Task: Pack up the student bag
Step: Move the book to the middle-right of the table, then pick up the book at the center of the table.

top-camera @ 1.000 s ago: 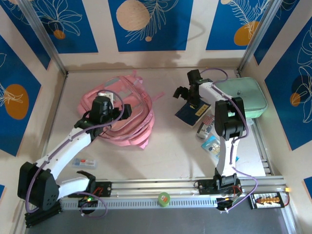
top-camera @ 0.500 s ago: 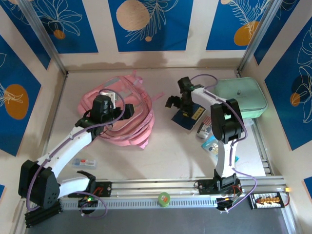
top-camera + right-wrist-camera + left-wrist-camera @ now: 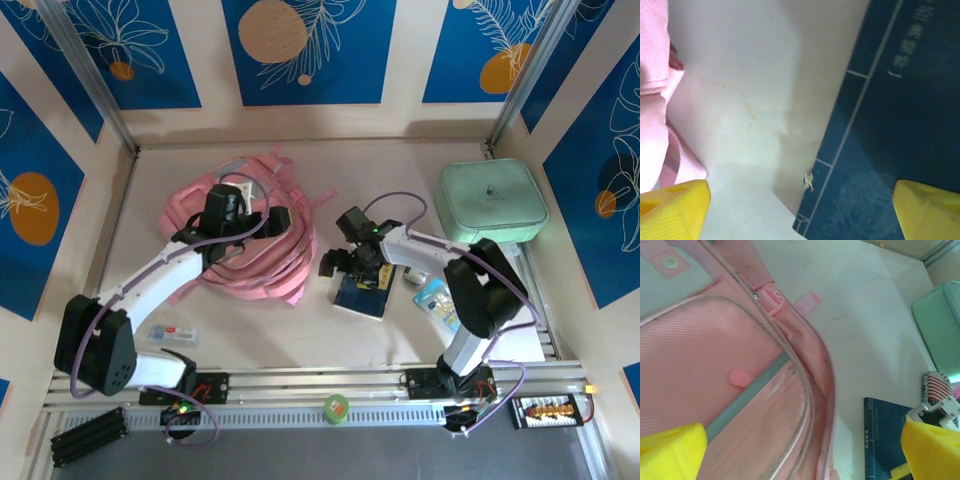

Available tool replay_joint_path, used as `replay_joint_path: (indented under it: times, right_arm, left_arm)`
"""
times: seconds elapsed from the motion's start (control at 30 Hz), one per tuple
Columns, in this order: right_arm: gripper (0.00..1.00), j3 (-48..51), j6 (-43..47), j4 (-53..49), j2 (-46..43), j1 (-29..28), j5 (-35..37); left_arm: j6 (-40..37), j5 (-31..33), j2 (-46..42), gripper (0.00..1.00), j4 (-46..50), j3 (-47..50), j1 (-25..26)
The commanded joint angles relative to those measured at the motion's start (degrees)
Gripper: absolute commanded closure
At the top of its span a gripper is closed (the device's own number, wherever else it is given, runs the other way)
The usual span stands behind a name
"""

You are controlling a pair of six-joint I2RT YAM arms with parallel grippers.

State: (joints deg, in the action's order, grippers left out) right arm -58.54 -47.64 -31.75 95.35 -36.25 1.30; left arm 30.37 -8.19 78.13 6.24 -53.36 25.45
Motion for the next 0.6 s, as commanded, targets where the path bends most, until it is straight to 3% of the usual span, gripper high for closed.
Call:
replay_joint_path:
  times: [0.0, 0.2, 0.3, 0.4, 0.47, 0.57]
  right_arm:
    - [0.06, 2.1, -0.9, 4.1, -6.4, 0.8, 1.9]
    - [0.10, 9.2, -3.7, 2.1, -15.7, 8.5, 6.9]
    - [0.22, 12.3, -3.9, -0.2, -18.5, 11.6, 7.6]
    - [0.35, 12.8, -2.4, -4.0, -18.5, 12.4, 9.1]
    - [0.39, 13.4, -2.2, -5.7, -17.9, 12.4, 10.2]
    - [0.46, 14.3, -2.4, -7.0, -17.1, 13.2, 10.8]
  left_arm:
    - [0.8, -1.9, 3.2, 0.04, -0.6, -4.3, 3.2]
    - [-0.6, -0.1, 11.2, 0.07, 4.3, -10.4, 11.8]
    - [-0.6, 0.4, 15.1, 0.12, 5.9, -13.0, 15.7]
    - [2.3, 4.8, 18.9, 0.26, 8.4, -15.9, 19.0]
    - [3.2, 8.7, 21.1, 0.29, 10.1, -18.4, 21.4]
    - [3.5, 9.3, 24.8, 0.31, 12.2, -21.8, 23.4]
